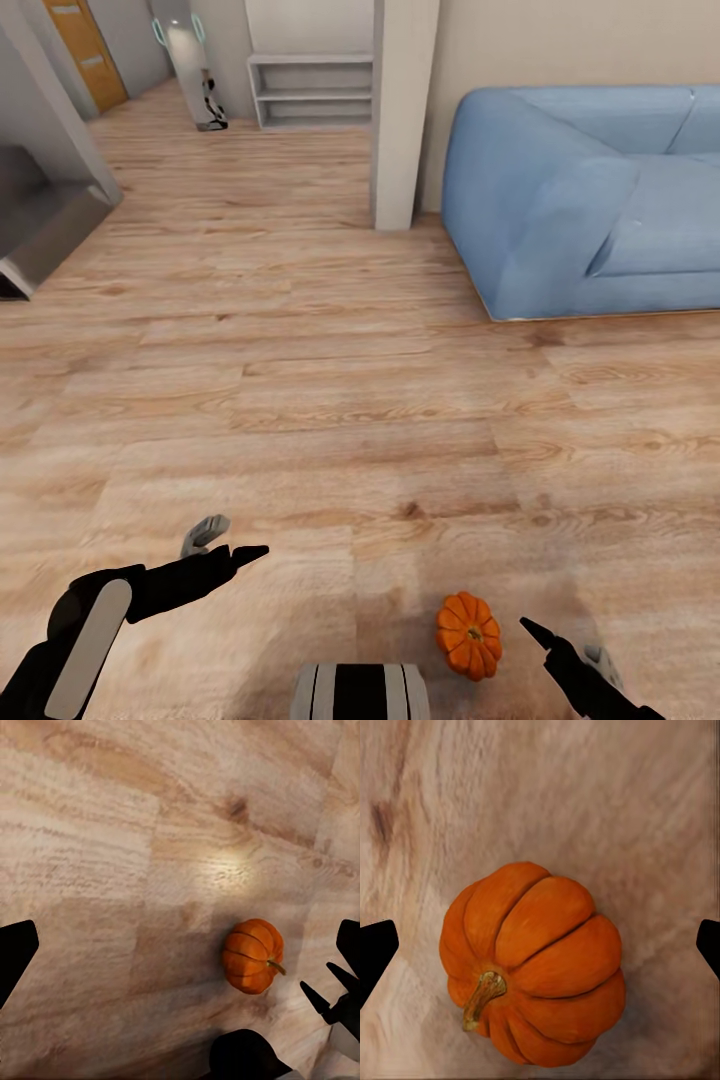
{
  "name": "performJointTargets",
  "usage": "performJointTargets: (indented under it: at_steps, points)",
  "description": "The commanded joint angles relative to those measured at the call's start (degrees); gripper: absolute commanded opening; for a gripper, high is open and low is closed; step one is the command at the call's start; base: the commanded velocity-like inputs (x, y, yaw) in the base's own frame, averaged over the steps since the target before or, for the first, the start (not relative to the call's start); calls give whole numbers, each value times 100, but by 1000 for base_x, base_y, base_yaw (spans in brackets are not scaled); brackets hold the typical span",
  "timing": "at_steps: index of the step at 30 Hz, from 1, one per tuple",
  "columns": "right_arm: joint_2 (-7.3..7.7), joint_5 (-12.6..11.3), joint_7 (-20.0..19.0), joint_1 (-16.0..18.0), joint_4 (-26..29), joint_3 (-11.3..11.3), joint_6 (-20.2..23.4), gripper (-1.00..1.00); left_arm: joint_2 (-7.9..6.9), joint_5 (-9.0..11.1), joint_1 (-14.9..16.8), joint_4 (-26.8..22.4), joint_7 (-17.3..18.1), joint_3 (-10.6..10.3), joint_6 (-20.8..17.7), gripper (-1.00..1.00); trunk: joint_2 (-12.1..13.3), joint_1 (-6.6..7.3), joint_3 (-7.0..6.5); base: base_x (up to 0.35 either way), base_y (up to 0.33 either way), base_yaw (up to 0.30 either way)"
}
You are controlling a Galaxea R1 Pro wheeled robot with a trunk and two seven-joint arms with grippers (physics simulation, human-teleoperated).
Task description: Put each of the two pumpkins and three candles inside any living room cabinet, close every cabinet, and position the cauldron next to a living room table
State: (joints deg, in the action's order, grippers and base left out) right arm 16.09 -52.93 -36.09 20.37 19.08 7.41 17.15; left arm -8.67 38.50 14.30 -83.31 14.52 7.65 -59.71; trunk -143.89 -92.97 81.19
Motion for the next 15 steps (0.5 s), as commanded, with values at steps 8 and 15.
performJointTargets:
  at_steps: [8,15]
  points:
    - [-1,-22,-447,2,-1,-22,47,100,-32,55,3,-9,60,23,-23,100,-12,-19,181,0,0,0]
    - [7,-16,-985,2,-1,-23,35,100,-286,647,3,-31,61,20,-29,100,-22,-37,336,0,0,0]
